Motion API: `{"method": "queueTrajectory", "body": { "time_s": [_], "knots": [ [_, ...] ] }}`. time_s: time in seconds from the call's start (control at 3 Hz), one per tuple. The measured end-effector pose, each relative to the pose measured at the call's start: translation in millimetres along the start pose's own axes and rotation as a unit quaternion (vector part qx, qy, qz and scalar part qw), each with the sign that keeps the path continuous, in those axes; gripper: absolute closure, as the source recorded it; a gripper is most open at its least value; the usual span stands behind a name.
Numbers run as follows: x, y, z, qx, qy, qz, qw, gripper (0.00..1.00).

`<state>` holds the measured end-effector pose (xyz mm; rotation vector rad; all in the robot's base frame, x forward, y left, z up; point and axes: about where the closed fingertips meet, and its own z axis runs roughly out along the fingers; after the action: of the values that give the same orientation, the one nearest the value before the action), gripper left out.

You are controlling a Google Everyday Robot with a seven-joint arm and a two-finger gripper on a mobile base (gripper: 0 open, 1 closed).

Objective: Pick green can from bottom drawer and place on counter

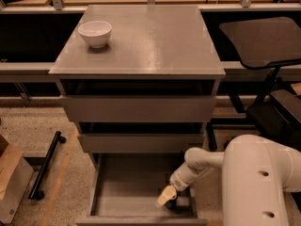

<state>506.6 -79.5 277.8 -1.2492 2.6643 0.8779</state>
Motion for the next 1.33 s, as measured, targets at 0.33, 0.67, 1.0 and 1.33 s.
{"method": "queueTrajectory", "body": {
  "time_s": [0.33,0.67,1.0,1.33],
  "knots": [
    [12,-17,36,-0.015,-0.007,0.016,0.9997,0.0],
    [20,-38,52,-0.01,-0.024,0.029,0.9992,0.0],
    [34,-58,66,-0.007,-0.033,0.049,0.9982,0.0],
    [42,-67,74,-0.004,-0.037,0.065,0.9972,0.14]
  ]
}}
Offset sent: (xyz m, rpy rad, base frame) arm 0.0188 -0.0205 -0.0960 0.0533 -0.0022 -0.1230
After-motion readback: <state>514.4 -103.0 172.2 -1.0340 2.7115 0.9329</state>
